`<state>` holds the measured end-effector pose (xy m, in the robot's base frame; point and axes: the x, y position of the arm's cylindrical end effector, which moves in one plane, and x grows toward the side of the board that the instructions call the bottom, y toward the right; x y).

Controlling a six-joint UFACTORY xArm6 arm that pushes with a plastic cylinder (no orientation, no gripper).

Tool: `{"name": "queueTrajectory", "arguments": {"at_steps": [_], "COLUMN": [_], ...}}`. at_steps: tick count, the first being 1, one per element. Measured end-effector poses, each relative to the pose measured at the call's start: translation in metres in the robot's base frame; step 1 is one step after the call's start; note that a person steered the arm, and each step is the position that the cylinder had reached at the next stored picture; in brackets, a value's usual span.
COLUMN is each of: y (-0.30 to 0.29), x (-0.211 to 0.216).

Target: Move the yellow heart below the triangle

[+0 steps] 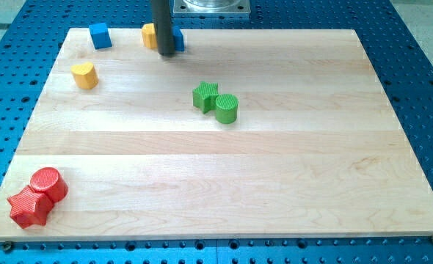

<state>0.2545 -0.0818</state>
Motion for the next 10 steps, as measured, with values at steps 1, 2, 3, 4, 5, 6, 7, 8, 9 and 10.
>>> {"name": "queueTrajectory", "arguments": {"at_steps": [1,2,3,4,5,6,7,8,9,10], "y": [0.009,0.005,-0.029,-0.098,-0.173,-0.193,-0.129,-0.065,-0.006,-0.009], "x": [-0.001,0.016,0.071,0.117,0.124,0.095,0.079,0.076,0.076,0.042]}}
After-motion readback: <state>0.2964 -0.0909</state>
